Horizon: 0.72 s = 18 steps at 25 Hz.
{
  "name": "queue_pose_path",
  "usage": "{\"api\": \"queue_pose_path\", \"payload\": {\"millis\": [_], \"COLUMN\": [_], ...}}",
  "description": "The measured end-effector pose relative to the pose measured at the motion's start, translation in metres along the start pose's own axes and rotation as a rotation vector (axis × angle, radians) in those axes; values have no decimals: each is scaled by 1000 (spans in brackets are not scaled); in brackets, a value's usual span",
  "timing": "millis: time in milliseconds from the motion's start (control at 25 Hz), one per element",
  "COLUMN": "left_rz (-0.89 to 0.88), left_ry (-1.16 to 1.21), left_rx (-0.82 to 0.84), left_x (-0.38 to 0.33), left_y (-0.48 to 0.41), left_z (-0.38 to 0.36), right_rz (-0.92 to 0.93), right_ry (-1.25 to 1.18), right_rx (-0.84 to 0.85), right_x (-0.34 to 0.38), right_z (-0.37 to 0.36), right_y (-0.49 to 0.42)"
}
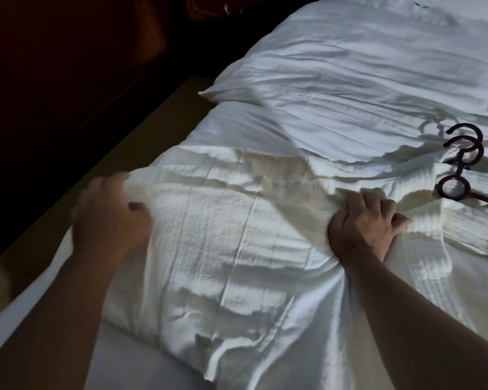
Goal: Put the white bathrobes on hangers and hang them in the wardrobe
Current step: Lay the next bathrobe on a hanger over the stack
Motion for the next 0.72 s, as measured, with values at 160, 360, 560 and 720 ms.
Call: {"api": "queue_pose_path", "payload": {"millis": [160, 360, 560, 720], "left_rz": [-340, -584, -296, -2], "left_ry": [142, -206, -417, -218], "left_rx": [-26, 111, 186, 34], "left_x": [-30, 27, 69, 3], "left_y": [-15, -27, -44, -39], "left_z": [-26, -28, -29, -19], "right_rz": [-3, 8, 1, 1], "right_ry": [-1, -15, -34, -34], "right_rx": [-3, -6, 13, 16], "right_x": [0, 1, 1, 0], "right_z": [0, 2, 5, 4], "right_y": [0, 1, 2, 1]}}
Point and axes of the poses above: each hand's wrist, its own y-axis away from the middle knuckle, its own z-axis out of the back of the hand, x = y × z, the point moved 4 cm from there along -y, towards the middle knuckle, and after that the axes turned 15 degrees about -z, right-handed, at the moved point
